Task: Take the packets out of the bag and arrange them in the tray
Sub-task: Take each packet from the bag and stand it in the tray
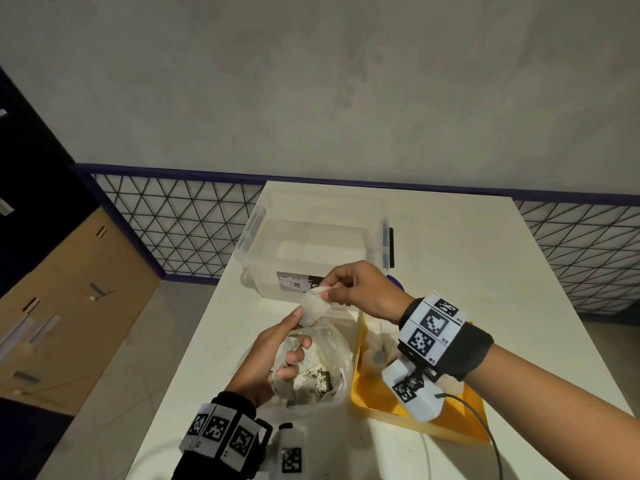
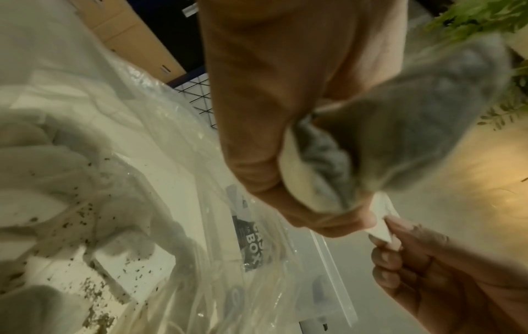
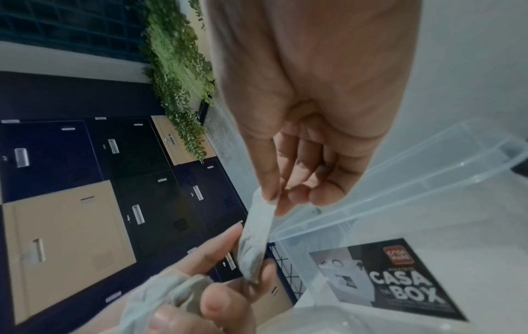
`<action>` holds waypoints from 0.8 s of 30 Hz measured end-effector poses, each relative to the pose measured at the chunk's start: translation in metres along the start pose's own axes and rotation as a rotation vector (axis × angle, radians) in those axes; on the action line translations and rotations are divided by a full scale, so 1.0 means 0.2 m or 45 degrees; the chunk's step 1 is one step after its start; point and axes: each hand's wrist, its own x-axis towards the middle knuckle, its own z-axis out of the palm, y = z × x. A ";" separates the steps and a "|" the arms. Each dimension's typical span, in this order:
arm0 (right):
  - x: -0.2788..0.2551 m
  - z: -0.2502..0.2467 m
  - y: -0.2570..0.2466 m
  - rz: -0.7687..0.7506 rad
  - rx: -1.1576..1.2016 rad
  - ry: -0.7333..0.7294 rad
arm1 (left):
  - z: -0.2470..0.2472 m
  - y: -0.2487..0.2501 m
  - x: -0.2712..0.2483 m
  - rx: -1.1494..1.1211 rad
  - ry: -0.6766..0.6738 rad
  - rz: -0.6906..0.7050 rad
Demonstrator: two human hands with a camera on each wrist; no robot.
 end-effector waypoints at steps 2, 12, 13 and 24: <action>0.00 -0.03 0.01 -0.016 -0.093 0.023 | 0.00 0.00 0.01 -0.033 0.014 -0.035; -0.17 -0.28 0.17 0.066 -0.658 0.029 | -0.03 -0.02 0.09 -0.167 0.064 0.020; -0.20 -0.32 0.21 0.093 -0.721 0.016 | -0.02 -0.02 0.09 -0.142 0.069 0.027; -0.54 -0.38 0.61 0.446 -0.981 -0.271 | 0.05 -0.03 0.12 -0.039 0.076 0.002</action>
